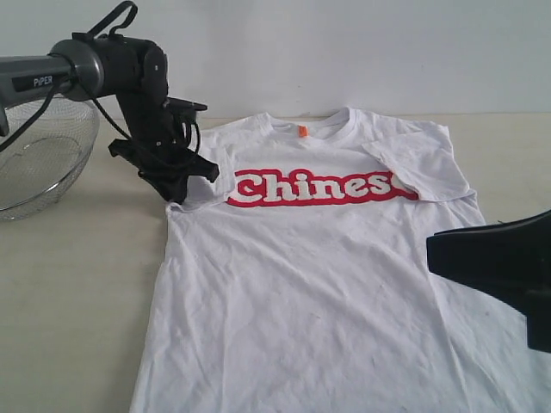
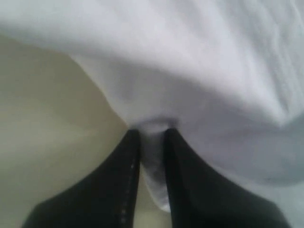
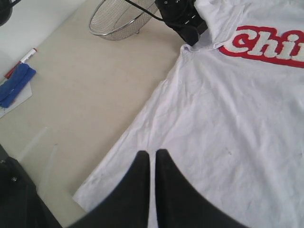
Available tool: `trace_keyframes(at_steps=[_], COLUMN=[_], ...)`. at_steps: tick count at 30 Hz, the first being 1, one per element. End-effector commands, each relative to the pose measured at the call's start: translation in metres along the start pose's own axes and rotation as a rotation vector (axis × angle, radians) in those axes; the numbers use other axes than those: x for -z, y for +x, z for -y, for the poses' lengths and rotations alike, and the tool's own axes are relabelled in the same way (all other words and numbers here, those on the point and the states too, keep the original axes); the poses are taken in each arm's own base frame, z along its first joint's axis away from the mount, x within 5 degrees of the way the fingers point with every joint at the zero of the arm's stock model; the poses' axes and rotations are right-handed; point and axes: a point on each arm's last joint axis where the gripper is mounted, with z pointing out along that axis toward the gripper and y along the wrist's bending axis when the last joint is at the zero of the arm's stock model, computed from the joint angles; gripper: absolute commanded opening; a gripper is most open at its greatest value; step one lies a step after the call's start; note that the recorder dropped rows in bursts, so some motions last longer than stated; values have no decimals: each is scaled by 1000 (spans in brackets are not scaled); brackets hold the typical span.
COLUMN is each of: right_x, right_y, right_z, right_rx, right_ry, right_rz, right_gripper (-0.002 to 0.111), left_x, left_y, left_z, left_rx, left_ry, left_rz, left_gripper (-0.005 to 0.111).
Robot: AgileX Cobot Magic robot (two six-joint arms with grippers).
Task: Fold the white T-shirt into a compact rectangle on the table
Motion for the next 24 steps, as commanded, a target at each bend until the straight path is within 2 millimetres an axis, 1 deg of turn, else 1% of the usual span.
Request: trace_keyframes(at_steps=[1, 4, 9, 10, 14, 17, 19, 22, 24], right_x=[1, 1, 1, 1, 1, 1, 1, 1, 1], right_y=[1, 1, 1, 1, 1, 1, 0, 0, 0], right_z=[-1, -1, -1, -1, -1, -1, -1, -1, -1], right_rx=[2, 3, 3, 2, 2, -2, -3, -3, -3], right_ry=[-4, -4, -4, -5, -5, -7, -8, -8, -9], right_rz=[4, 4, 4, 4, 4, 6, 6, 6, 7], right_gripper=[0, 0, 0, 0, 0, 0, 0, 0, 0], left_x=[-2, 2, 32, 41, 65, 69, 66, 58, 50], left_y=[3, 4, 1, 1, -6, -14, -18, -24, -27], left_z=[-13, -17, -20, -21, -24, -27, -29, -34, -34], left_rx=[26, 42, 71, 68, 64, 72, 77, 86, 88], left_ry=[-19, -9, 55, 62, 41, 26, 20, 10, 6], left_rz=[-24, -28, 39, 58, 171, 269, 312, 369, 385], left_gripper=[17, 17, 17, 17, 17, 15, 12, 4, 4])
